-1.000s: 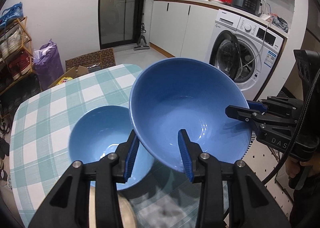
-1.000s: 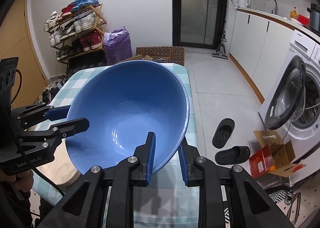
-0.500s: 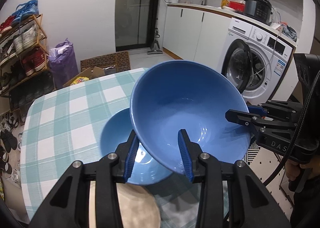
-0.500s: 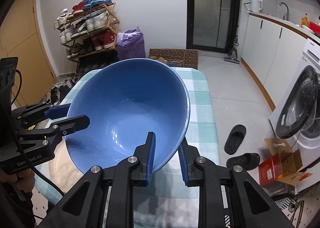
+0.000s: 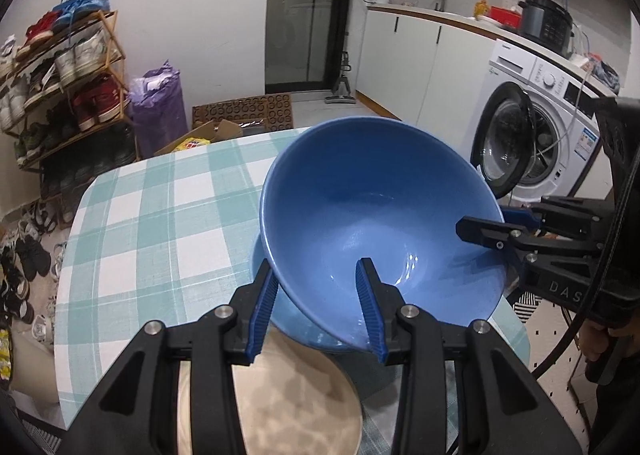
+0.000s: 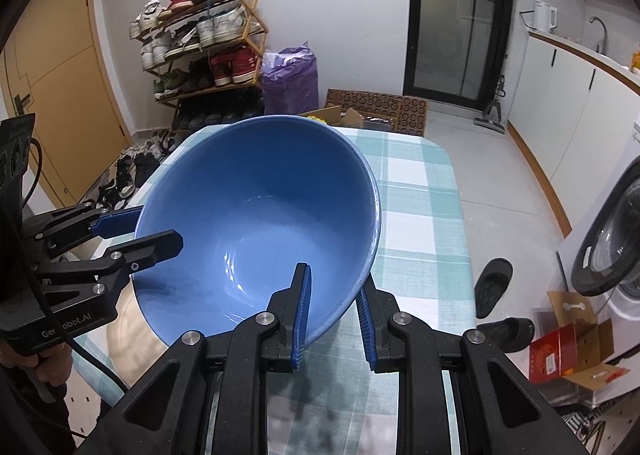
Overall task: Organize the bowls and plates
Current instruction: 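Lower the held blue bowl into the other blue bowl with both tools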
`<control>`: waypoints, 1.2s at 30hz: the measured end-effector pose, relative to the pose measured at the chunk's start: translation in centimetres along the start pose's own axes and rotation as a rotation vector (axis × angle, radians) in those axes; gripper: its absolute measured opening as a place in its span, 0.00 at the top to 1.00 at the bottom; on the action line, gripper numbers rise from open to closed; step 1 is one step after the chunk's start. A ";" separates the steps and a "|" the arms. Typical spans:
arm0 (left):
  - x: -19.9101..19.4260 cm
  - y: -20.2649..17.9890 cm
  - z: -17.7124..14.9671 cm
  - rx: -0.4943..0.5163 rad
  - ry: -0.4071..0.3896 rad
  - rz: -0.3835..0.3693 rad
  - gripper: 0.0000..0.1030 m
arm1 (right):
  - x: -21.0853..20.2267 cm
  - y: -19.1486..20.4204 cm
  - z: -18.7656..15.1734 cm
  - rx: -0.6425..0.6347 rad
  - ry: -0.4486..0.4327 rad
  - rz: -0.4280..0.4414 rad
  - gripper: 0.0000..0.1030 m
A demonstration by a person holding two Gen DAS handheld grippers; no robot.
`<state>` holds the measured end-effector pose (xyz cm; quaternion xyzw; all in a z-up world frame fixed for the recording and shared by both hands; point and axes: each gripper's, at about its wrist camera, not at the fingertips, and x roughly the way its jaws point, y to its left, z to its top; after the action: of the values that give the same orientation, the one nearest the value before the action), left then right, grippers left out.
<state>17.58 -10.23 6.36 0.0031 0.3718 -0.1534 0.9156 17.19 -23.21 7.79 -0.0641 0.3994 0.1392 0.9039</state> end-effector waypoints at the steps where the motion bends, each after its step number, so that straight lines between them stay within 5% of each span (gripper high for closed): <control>1: 0.2 0.2 -0.2 -0.009 0.002 0.001 0.62 | 0.5 0.2 -0.1 -0.003 0.009 0.002 0.79; 18: 2.0 3.0 -2.5 -0.102 0.007 0.014 0.62 | 5.1 3.3 -1.0 -0.092 0.086 -0.011 0.78; 36: 3.3 2.6 -3.0 -0.081 0.018 0.017 0.62 | 6.6 4.0 -1.3 -0.108 0.113 -0.078 0.78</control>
<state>18.53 -8.34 1.64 -0.0295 0.3861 -0.1306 0.9127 19.32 -18.42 2.00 -0.1360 0.4387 0.1216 0.8799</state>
